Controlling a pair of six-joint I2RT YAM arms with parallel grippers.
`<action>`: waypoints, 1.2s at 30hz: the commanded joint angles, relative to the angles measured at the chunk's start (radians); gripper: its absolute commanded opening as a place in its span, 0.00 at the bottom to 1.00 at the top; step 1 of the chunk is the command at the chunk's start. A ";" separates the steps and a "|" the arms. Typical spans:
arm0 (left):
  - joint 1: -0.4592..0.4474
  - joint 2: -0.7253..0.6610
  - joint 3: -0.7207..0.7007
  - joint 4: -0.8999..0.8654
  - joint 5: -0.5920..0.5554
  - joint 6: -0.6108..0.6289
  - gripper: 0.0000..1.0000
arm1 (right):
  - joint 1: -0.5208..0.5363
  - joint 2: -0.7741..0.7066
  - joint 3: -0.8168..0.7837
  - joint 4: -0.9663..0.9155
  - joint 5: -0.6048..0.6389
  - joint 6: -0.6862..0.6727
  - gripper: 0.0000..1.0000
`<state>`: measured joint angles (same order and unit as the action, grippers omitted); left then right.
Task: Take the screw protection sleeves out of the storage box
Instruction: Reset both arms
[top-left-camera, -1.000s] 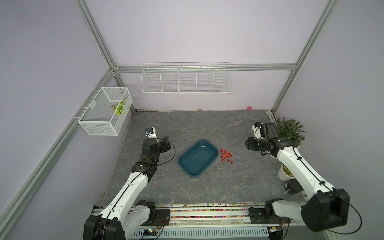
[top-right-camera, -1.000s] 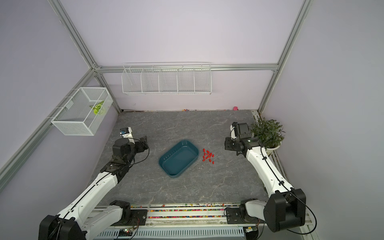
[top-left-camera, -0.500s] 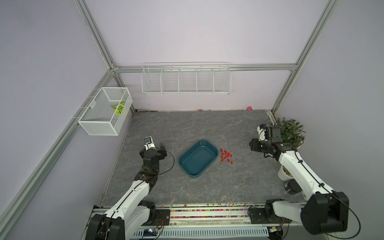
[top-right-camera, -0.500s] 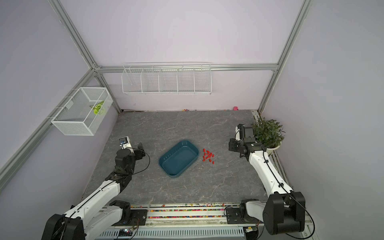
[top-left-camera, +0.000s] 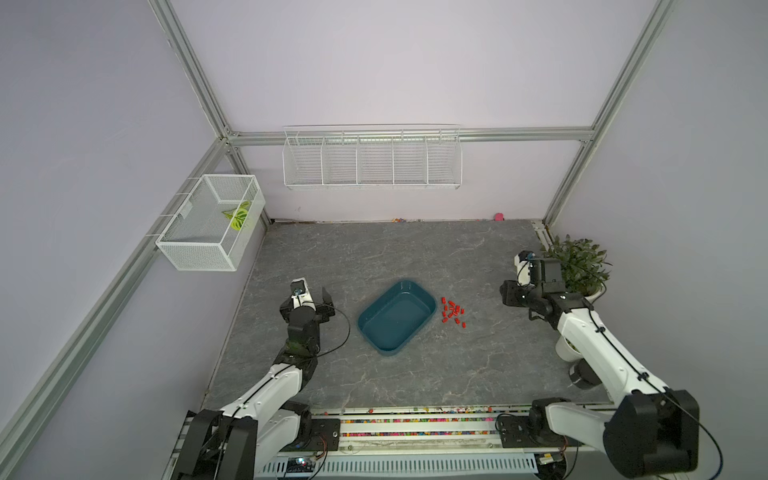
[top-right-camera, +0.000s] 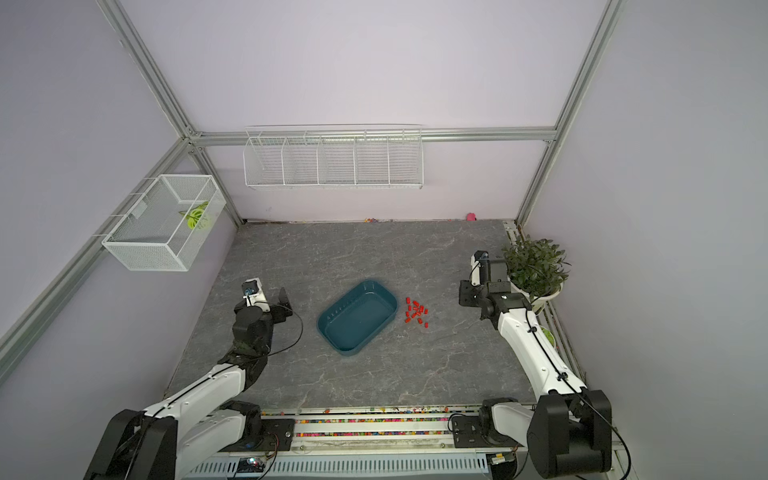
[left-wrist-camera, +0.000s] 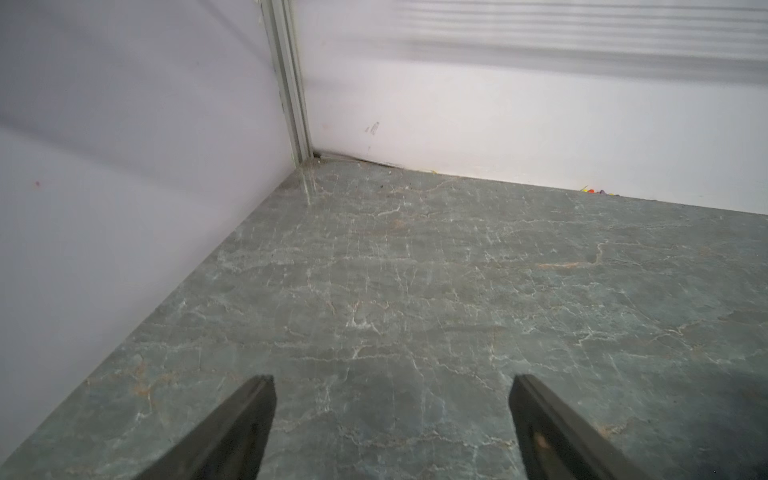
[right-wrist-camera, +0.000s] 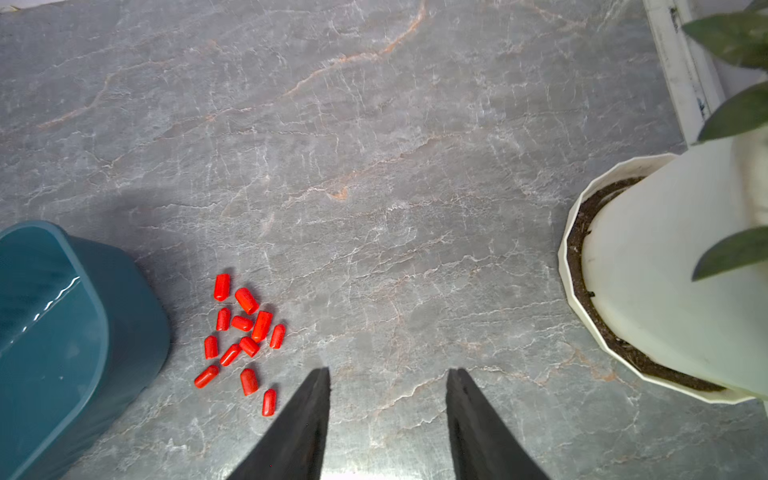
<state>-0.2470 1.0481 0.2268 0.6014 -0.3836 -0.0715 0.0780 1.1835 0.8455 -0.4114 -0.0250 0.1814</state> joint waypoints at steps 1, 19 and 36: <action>0.005 0.044 -0.026 0.122 0.034 0.050 0.99 | -0.003 -0.039 -0.057 0.088 0.020 -0.047 0.50; 0.187 0.232 0.038 0.263 0.196 0.030 1.00 | -0.006 -0.080 -0.387 0.658 0.247 -0.154 0.99; 0.287 0.460 0.138 0.299 0.413 0.038 1.00 | -0.009 0.299 -0.417 1.142 0.175 -0.169 0.99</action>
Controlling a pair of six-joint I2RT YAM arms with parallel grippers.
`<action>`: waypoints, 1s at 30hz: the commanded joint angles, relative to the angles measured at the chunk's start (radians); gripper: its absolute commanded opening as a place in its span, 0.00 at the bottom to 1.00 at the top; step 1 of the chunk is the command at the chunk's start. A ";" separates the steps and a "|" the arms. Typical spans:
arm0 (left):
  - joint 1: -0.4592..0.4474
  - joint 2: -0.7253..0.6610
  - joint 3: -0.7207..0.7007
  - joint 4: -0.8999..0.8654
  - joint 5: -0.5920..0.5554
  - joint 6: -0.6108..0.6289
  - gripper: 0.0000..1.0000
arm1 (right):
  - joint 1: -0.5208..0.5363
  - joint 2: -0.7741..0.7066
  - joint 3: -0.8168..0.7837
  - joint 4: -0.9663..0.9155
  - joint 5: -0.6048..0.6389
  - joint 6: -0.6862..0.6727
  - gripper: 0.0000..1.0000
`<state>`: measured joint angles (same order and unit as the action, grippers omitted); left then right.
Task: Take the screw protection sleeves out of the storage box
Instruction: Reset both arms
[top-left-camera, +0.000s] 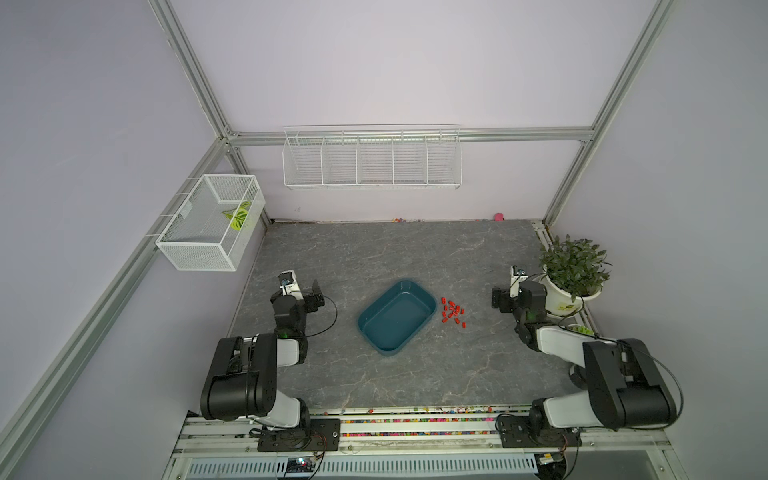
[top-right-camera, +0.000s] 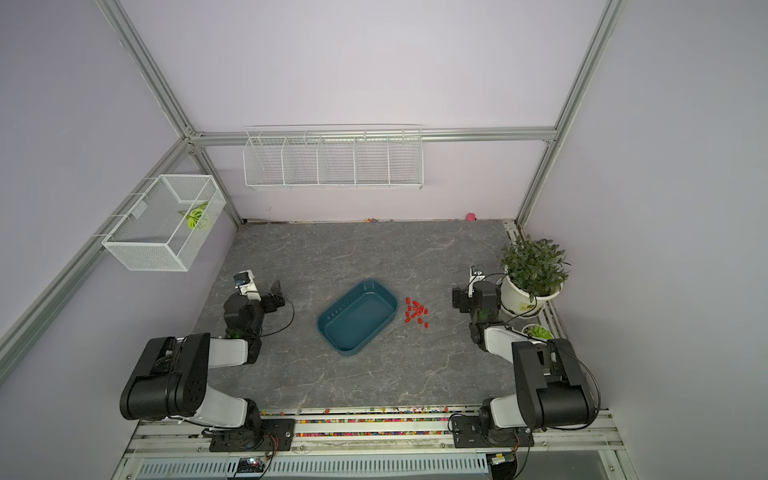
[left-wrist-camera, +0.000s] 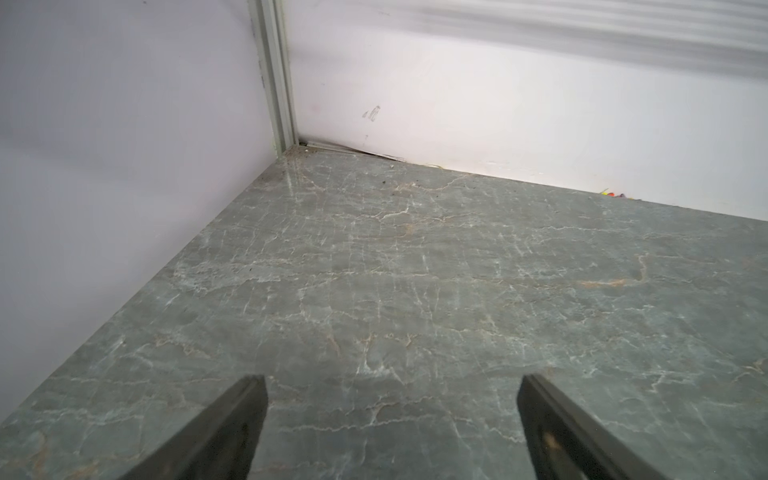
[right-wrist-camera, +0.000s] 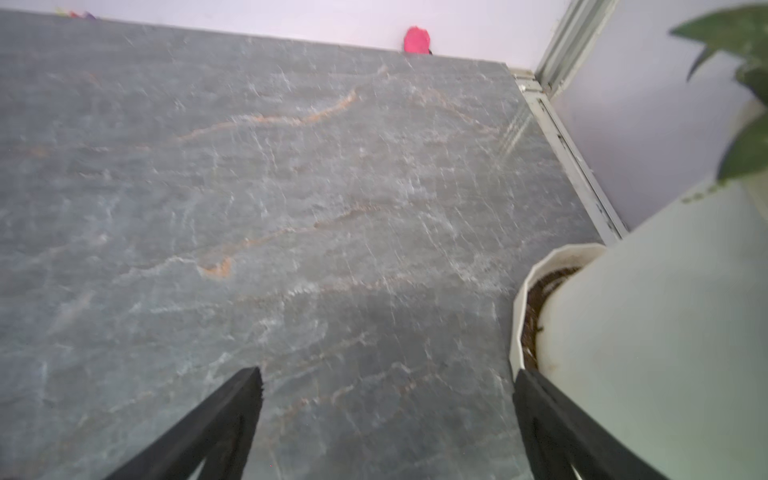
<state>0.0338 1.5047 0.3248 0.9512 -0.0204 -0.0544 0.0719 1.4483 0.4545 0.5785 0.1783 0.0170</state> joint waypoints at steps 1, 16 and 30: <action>0.006 0.003 0.041 -0.054 0.055 0.024 1.00 | -0.003 0.058 -0.040 0.196 -0.026 -0.006 0.99; 0.003 0.004 0.042 -0.056 0.055 0.027 1.00 | -0.006 0.077 -0.050 0.230 0.006 0.010 0.99; 0.002 0.005 0.045 -0.057 0.055 0.028 1.00 | -0.006 0.077 -0.049 0.229 0.006 0.010 0.99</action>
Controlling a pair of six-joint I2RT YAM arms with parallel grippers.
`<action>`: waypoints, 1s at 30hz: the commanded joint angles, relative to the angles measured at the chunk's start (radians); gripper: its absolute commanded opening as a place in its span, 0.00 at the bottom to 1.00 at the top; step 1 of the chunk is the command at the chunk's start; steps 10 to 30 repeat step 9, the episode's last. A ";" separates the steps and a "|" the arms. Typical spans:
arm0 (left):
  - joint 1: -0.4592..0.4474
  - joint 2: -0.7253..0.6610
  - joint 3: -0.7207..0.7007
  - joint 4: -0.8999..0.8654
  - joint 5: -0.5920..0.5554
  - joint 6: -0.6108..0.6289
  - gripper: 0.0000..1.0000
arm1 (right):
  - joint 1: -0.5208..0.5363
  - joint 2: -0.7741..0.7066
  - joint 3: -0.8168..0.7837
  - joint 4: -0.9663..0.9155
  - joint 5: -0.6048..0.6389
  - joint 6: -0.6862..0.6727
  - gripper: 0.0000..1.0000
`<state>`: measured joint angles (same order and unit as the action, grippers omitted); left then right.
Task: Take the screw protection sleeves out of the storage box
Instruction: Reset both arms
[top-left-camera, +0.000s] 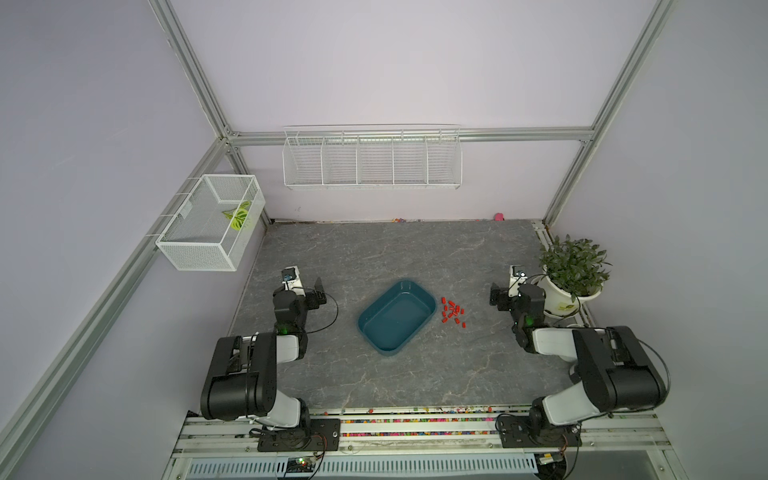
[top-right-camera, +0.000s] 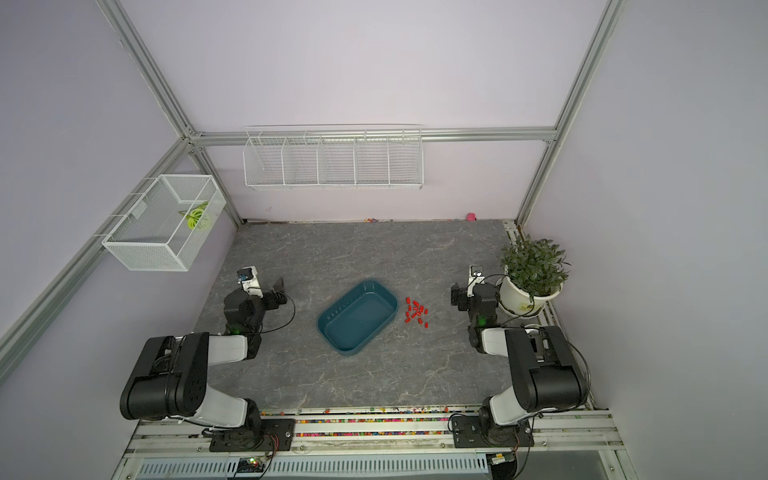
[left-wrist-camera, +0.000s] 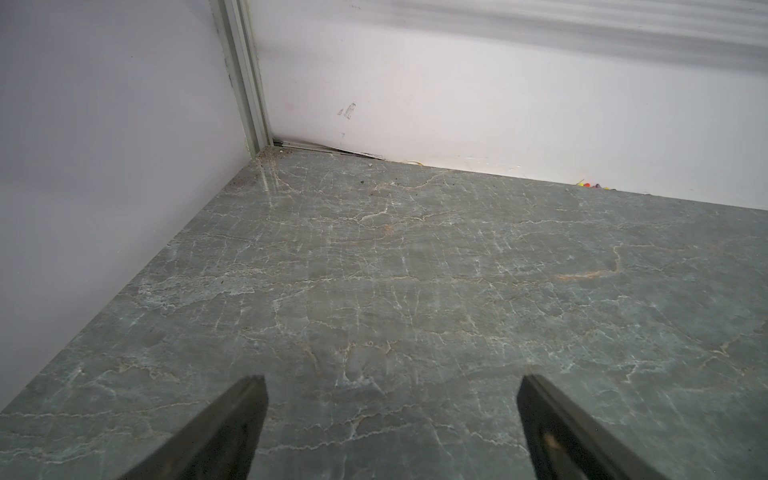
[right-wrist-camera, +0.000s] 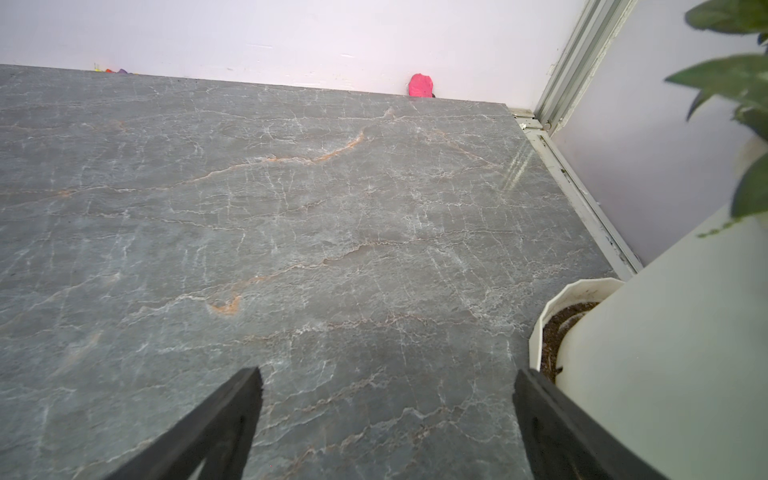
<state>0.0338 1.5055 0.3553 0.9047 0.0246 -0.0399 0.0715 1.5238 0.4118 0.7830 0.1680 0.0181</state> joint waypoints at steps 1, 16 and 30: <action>0.000 0.004 0.014 -0.011 0.009 0.015 1.00 | -0.006 0.002 -0.004 0.022 0.016 0.007 0.99; 0.000 0.004 0.016 -0.015 0.009 0.012 1.00 | -0.005 0.001 -0.004 0.019 0.015 0.007 0.99; 0.000 0.004 0.016 -0.015 0.009 0.012 1.00 | -0.005 0.001 -0.004 0.019 0.015 0.007 0.99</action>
